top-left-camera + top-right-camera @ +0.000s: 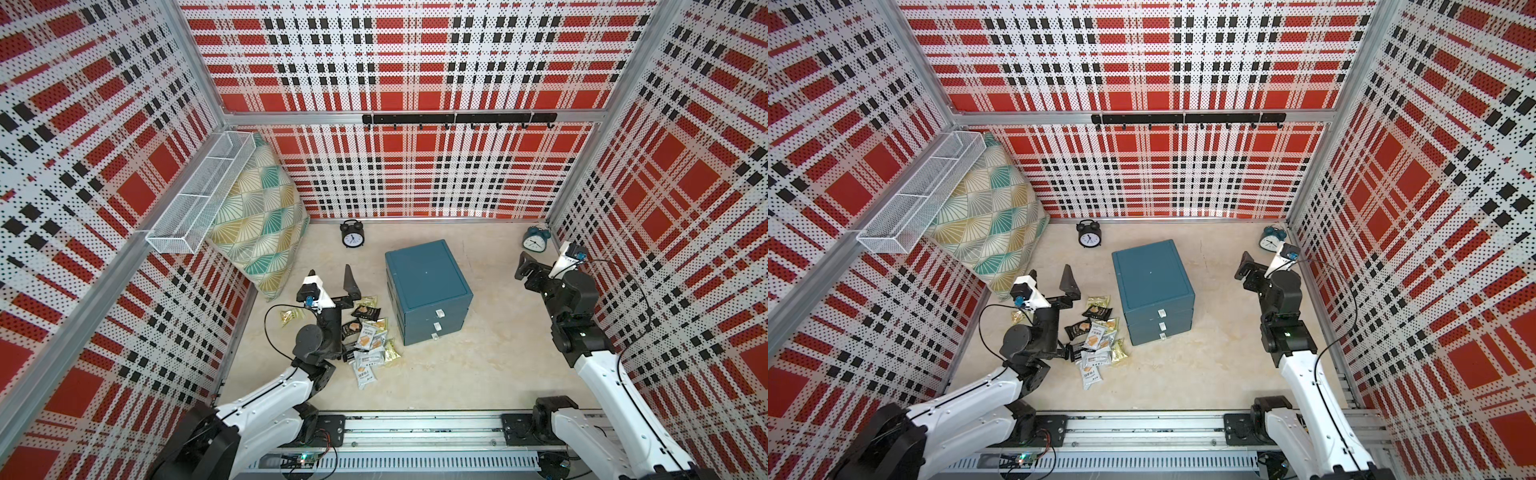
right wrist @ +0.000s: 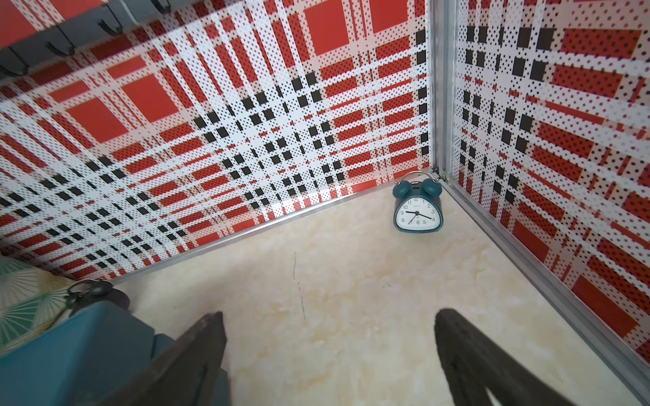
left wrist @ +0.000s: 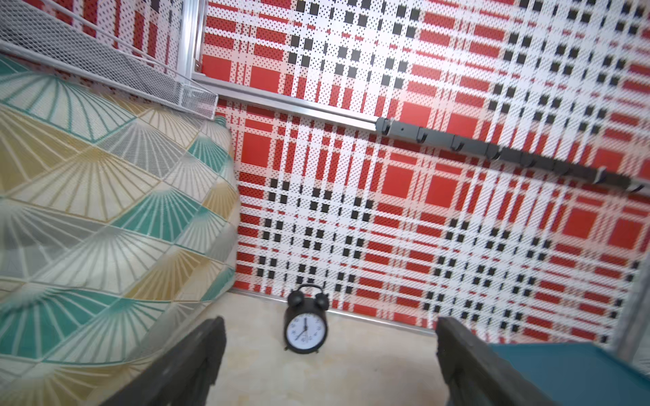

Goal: Place the cookies into the drawer by color
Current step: Move the storage box to the center of the board.

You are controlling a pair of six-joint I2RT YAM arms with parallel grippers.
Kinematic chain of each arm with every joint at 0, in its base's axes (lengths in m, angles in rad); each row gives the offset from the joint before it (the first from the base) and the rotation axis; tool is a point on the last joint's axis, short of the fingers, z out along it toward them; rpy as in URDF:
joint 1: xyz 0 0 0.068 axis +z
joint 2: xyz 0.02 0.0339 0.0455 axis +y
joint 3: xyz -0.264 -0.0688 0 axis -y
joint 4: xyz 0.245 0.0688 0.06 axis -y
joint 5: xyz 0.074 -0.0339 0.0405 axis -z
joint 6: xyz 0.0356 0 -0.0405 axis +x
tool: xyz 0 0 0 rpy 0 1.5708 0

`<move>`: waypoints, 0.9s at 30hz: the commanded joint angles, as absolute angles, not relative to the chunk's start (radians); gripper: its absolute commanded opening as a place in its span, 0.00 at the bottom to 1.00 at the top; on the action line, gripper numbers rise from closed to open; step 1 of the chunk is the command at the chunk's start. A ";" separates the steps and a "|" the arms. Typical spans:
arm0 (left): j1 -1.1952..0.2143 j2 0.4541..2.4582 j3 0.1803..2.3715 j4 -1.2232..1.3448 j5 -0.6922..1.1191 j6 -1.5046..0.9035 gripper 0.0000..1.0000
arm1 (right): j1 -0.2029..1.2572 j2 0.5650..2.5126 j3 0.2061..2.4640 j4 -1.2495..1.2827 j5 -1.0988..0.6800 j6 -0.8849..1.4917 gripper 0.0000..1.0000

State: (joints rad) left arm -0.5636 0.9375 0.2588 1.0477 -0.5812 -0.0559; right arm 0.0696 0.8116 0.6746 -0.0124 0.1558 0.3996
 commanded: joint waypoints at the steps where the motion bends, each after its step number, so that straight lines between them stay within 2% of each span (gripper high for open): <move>1: -0.589 0.871 0.297 0.786 -0.491 -0.307 0.99 | 0.069 0.723 0.666 -0.105 0.138 0.429 1.00; 3: -0.594 0.834 0.292 0.747 -0.421 -0.386 0.99 | 0.070 0.685 0.666 -0.105 0.138 0.429 1.00; 4: -0.594 0.818 0.287 0.730 -0.386 -0.420 0.99 | 0.069 0.674 0.673 -0.363 -0.069 0.499 1.00; 5: -0.594 0.804 0.287 0.712 -0.359 -0.442 0.99 | 0.069 0.664 0.674 -0.406 -0.148 0.523 1.00; 9: -0.588 0.754 0.288 0.628 -0.227 -0.448 0.99 | 0.074 0.590 0.613 -0.372 -0.401 0.569 0.97; 12: -0.562 0.757 0.295 0.608 -0.094 -0.466 0.99 | 0.105 0.530 0.584 -0.394 -0.461 0.588 0.96; 16: -0.497 0.816 0.287 0.663 0.054 -0.583 0.99 | 0.197 0.493 0.568 -0.424 -0.479 0.587 0.94; 20: -0.437 0.938 0.293 0.756 0.167 -0.679 0.99 | 0.313 0.519 0.562 -0.426 -0.451 0.600 0.86; 23: -0.426 0.989 0.253 0.883 0.222 -0.724 0.99 | 0.456 0.552 0.554 -0.393 -0.363 0.618 0.82; 26: -0.425 1.001 0.244 0.896 0.231 -0.736 0.99 | 0.617 0.632 0.559 -0.393 -0.357 0.618 0.82; 27: -0.425 0.998 0.242 0.896 0.245 -0.735 0.99 | 0.664 0.670 0.568 -0.331 -0.215 0.635 0.78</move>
